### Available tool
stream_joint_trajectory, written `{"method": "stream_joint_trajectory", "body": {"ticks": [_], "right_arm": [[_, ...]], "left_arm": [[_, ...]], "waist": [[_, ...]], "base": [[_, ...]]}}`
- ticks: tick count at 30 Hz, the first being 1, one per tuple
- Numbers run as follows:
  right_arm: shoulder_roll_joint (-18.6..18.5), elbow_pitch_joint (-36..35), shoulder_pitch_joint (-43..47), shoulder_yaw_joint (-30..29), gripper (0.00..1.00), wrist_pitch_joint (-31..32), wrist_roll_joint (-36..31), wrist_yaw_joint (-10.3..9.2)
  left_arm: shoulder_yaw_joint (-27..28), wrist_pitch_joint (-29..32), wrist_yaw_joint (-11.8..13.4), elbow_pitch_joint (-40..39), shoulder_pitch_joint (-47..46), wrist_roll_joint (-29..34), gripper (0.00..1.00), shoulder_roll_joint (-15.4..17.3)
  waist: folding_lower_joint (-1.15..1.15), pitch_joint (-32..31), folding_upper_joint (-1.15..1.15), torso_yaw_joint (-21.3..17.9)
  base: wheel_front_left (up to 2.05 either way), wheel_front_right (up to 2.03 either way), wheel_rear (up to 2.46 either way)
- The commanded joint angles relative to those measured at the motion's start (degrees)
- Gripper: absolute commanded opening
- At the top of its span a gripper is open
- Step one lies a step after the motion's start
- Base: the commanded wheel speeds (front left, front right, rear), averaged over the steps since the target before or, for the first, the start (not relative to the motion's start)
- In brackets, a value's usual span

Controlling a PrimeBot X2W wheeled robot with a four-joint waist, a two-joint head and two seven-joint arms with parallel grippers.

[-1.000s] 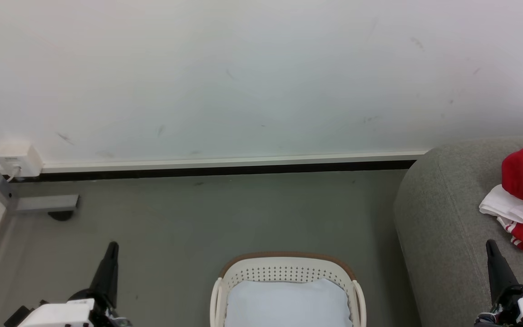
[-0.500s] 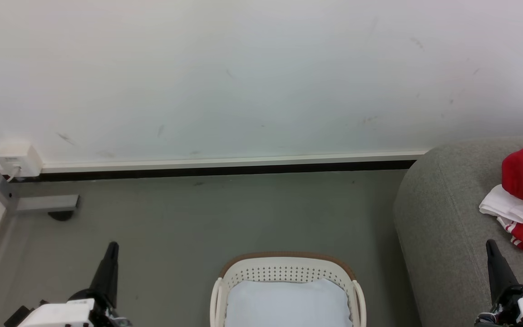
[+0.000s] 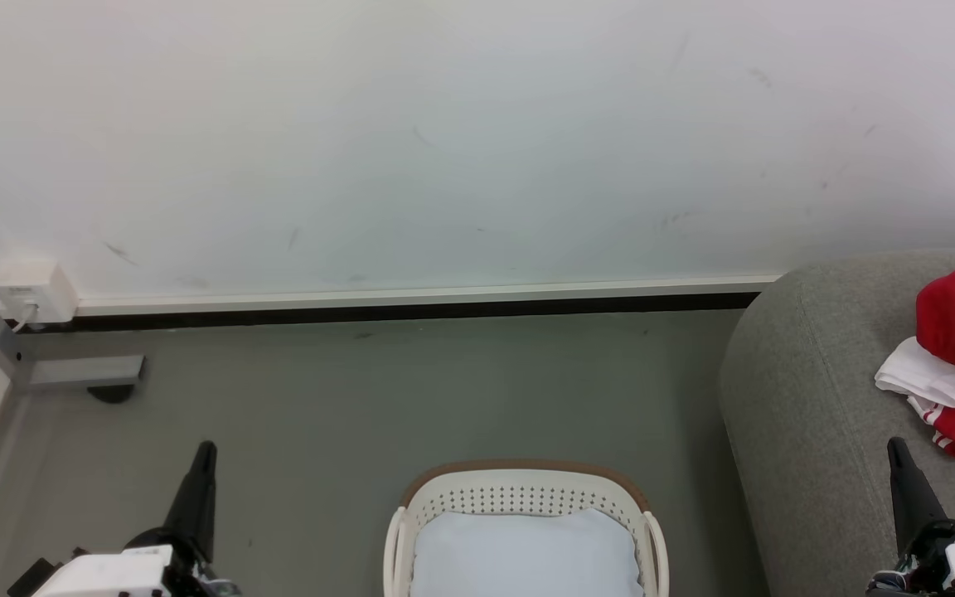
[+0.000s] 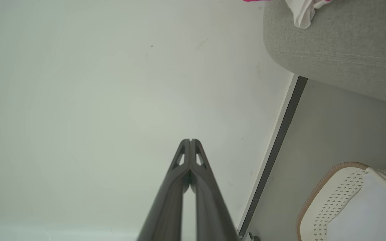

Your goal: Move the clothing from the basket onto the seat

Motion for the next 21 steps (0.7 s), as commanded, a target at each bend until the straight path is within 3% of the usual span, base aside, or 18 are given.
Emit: {"method": "stream_joint_trajectory", "body": {"ticks": [1, 21], "right_arm": [[-0.36, -0.29, -0.35, -0.19, 0.0, 0.23, 0.08, -0.12], [-0.37, -0.29, -0.35, -0.18, 0.0, 0.23, 0.09, -0.12]], "left_arm": [[0.18, 0.28, -0.27, -0.13, -0.35, -0.78, 0.0, 0.1], [0.16, 0.27, -0.27, -0.13, -0.35, -0.79, 0.0, 0.1]], "waist": [[0.0, 0.0, 0.0, 0.0], [0.0, 0.0, 0.0, 0.0]], "base": [[0.0, 0.0, 0.0], [0.0, 0.0, 0.0]]}}
